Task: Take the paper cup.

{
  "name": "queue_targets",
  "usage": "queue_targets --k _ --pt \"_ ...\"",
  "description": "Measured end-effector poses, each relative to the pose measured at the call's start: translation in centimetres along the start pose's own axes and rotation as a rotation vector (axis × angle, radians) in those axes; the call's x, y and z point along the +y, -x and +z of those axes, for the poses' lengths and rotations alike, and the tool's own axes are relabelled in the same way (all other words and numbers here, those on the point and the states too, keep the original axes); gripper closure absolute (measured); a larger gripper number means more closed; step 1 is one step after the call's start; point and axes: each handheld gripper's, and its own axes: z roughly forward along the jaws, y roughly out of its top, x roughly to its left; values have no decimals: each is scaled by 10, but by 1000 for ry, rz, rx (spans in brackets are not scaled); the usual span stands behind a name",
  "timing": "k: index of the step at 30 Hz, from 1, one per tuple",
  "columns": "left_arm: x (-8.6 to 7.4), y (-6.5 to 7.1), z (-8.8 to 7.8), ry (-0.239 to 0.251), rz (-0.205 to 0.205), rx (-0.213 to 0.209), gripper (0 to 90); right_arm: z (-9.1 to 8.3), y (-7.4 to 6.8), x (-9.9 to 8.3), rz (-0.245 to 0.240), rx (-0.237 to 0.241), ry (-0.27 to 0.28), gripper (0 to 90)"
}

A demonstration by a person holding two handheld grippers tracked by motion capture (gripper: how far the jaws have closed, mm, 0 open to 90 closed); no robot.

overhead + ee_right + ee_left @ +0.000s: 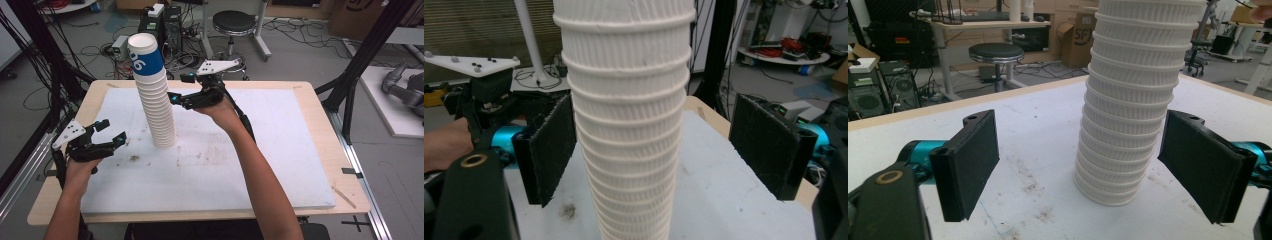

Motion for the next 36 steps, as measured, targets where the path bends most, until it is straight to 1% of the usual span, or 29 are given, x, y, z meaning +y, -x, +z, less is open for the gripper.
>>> queue_targets --k 3,5,6,8,11,16,17,19,21,22,24,26,27,28,29,30,31,32,36 --pt "0 -1 -1 1 -3 3 159 7 -2 4 -6 20 5 195" --pt "-1 -1 -1 0 -8 6 158 12 -4 7 -5 12 11 195" --pt "-1 -1 -2 -1 -11 8 159 14 -4 8 3 16 12 195" --pt "-1 -1 -2 0 -11 9 159 20 -6 11 -5 30 22 195" --pt "1 -1 -2 5 -8 16 159 28 -7 13 -6 38 21 195" --pt "5 -2 -3 20 -4 30 159 39 -10 16 -14 26 0 156" --pt "7 -3 -4 24 0 35 159 40 -11 16 -23 13 -1 158" --pt "13 -3 -6 36 0 41 159 39 -12 18 -25 -1 -11 169" --pt "22 -3 -8 44 15 41 159 38 -12 18 -29 -2 -16 173" --pt "29 -3 -10 58 20 41 159 38 -12 18 -28 -4 -18 174" --pt "43 -4 -13 69 22 27 157 37 -12 18 -29 -4 -21 175" --pt "58 -5 -14 75 42 18 157 37 -14 19 -29 -2 -23 175" --pt "70 -5 -15 86 50 7 157 38 -13 19 -36 -6 -19 175" --pt "80 -5 -16 96 52 -8 157 37 -13 19 -33 -6 -20 175" --pt "87 -5 -16 101 53 -18 157 37 -13 19 -36 -4 -23 175" --pt "99 -5 -15 110 58 -32 157 37 -13 19 -33 -4 -23 176" --pt "105 -6 -15 113 58 -43 157 37 -13 19 -34 -4 -23 176" --pt "116 -5 -14 117 57 -59 157 37 -13 19 -36 -6 -23 176" --pt "142 -4 -9 114 73 -103 157 37 -13 19 -35 -4 -23 176"
